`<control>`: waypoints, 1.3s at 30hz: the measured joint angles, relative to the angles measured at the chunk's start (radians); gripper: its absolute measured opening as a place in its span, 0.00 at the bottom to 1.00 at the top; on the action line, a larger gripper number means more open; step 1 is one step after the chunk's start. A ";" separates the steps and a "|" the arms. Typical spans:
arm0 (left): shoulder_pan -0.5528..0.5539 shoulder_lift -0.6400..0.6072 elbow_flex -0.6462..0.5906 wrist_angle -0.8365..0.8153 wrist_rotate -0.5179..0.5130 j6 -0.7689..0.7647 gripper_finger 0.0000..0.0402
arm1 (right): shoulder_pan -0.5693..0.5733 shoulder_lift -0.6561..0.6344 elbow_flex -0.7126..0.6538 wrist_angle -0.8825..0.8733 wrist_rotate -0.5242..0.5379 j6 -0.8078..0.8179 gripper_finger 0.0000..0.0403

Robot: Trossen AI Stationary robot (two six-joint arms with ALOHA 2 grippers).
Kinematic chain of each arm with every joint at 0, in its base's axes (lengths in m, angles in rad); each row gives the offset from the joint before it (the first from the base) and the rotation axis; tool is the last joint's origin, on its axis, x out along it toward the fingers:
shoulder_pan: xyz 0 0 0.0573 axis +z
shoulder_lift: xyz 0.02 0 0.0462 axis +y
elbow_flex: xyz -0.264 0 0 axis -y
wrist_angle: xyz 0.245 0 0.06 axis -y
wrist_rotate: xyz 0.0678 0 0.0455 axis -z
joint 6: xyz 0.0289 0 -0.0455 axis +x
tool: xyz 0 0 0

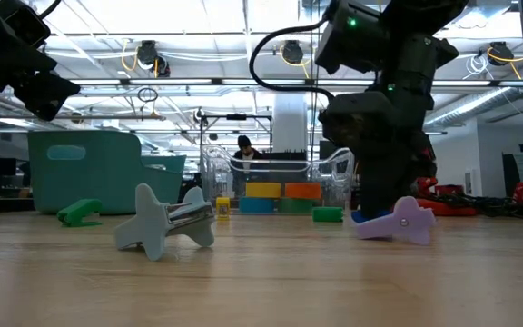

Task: Pick and place Stapler, Stapler remover, tape
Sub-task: Put the blue stapler remover into the green bin

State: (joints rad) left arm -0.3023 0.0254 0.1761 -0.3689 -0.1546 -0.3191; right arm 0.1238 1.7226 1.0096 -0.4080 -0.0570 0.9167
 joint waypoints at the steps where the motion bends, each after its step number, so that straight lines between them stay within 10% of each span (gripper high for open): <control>1: 0.000 0.000 0.000 0.001 -0.001 0.000 0.51 | 0.000 0.000 0.000 0.003 0.000 0.003 0.14; 32: 0.000 0.000 0.000 0.360 -0.007 -0.056 0.51 | -0.171 -0.045 0.001 0.976 -0.105 0.067 0.15; 39: 0.000 0.020 0.000 0.433 -0.153 -0.101 0.51 | -0.184 -0.045 0.000 1.067 -0.101 0.055 0.15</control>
State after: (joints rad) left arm -0.3023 0.0458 0.1761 0.0641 -0.3080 -0.4204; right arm -0.0601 1.6778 1.0100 0.6594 -0.1577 0.9717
